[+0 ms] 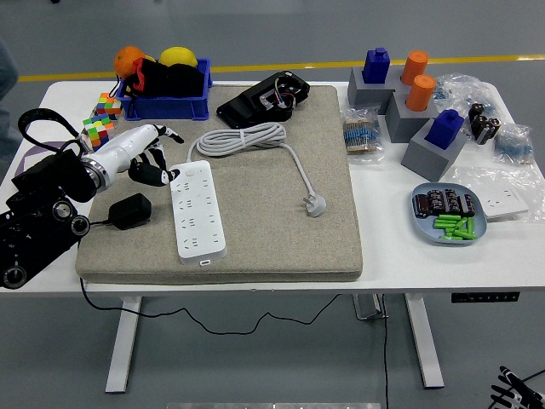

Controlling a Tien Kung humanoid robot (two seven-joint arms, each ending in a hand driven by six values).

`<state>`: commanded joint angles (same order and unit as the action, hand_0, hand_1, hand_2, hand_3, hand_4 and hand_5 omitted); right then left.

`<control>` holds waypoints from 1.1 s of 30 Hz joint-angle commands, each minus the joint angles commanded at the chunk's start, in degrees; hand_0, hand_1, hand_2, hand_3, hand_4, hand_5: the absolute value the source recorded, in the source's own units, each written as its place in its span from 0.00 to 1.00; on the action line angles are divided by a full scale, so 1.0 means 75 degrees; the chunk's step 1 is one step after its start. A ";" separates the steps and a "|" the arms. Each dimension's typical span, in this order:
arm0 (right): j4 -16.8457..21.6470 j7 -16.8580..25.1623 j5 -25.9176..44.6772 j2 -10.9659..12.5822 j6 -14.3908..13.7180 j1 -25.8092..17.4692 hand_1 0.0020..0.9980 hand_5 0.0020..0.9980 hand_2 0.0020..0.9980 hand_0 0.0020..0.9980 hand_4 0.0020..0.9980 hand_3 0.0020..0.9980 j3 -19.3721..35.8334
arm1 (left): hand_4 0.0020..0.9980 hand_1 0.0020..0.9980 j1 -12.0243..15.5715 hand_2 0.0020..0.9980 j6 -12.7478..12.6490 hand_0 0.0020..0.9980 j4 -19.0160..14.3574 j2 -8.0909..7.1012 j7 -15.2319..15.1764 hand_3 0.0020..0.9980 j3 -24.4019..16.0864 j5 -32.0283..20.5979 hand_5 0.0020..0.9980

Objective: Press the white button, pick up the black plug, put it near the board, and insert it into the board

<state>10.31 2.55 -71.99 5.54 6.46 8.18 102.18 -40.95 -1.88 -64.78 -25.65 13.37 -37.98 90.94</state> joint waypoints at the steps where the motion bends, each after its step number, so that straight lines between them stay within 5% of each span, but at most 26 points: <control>1: 0.0000 0.0000 0.0002 0.0000 0.0000 0.0001 0.61 0.49 0.56 0.73 0.73 0.66 -0.0002 | 0.68 0.60 -0.0008 0.40 -0.0002 0.58 0.0003 0.0005 0.0006 0.81 0.0010 0.0016 0.36; 3: 0.0000 -0.0004 -0.0001 -0.0002 -0.0007 0.0006 0.61 0.49 0.56 0.73 0.73 0.66 0.0009 | 0.68 0.60 -0.0124 0.40 -0.0034 0.58 0.0062 0.0062 0.0072 0.81 0.0166 0.0207 0.36; 4: 0.0000 -0.0008 0.0001 -0.0001 -0.0007 0.0007 0.61 0.49 0.56 0.73 0.73 0.66 0.0007 | 0.20 0.58 -0.0169 0.37 -0.0038 0.64 0.0089 0.0083 0.0100 0.80 0.0229 0.0280 0.00; 9: 0.0000 -0.0024 0.0002 0.0006 -0.0010 0.0018 0.61 0.49 0.56 0.73 0.73 0.66 0.0021 | 0.20 0.58 -0.0445 0.37 0.0014 0.64 0.0300 0.0252 0.0288 0.80 0.0594 0.0505 0.00; 10: 0.0000 -0.0024 0.0001 0.0006 -0.0011 0.0019 0.61 0.49 0.56 0.73 0.73 0.66 0.0023 | 0.00 0.59 -0.0490 0.35 0.0036 0.59 0.0349 0.0292 0.0342 0.78 0.0647 0.0552 0.00; 21: 0.0000 -0.0020 0.0028 0.0012 -0.0006 0.0037 0.61 0.49 0.56 0.73 0.73 0.66 -0.0021 | 0.00 0.60 -0.0919 0.35 0.0330 0.58 0.0942 0.0587 0.0731 0.77 0.1233 0.1561 0.00; 33: 0.0000 -0.0029 0.0039 0.0025 -0.0004 0.0062 0.61 0.49 0.56 0.73 0.74 0.66 -0.0011 | 0.00 0.64 -0.1065 0.36 0.0418 0.58 0.1134 0.0678 0.0681 0.73 0.1801 0.1448 0.00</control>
<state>10.31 2.33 -71.69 5.73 6.43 8.64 102.09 -48.94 1.26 -56.27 -20.57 18.48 -24.47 101.80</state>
